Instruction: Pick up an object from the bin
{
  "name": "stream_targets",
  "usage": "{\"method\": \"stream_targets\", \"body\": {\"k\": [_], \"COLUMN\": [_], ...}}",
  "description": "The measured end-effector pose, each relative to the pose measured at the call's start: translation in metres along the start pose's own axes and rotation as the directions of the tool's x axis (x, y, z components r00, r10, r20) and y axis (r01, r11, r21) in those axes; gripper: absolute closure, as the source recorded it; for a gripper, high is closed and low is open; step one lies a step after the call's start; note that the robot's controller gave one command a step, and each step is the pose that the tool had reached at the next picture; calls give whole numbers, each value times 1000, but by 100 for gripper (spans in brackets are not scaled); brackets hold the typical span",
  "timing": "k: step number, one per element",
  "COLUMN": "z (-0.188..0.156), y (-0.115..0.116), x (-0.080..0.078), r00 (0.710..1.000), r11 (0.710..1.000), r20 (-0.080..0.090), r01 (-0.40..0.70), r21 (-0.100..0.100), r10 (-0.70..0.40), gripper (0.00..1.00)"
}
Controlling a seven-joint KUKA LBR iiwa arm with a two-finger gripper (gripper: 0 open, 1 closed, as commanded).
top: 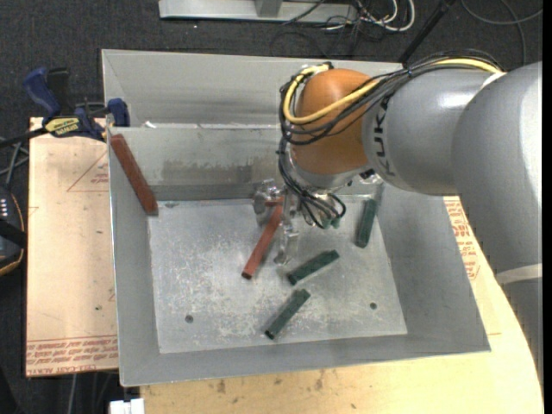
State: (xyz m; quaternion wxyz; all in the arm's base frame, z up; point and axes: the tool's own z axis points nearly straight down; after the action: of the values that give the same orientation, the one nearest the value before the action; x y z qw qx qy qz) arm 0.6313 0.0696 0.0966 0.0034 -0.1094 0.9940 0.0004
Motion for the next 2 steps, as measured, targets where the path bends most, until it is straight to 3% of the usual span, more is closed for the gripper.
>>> {"method": "stream_targets", "body": {"k": [1,2], "z": [26,26], "y": [26,26], "x": [38,38], "r00": [972,972], "r11": [972,972], "r20": [-4,-4], "r01": [236,236], "r21": [-3,-3], "r10": [-236,-236], "gripper": [100,100]}}
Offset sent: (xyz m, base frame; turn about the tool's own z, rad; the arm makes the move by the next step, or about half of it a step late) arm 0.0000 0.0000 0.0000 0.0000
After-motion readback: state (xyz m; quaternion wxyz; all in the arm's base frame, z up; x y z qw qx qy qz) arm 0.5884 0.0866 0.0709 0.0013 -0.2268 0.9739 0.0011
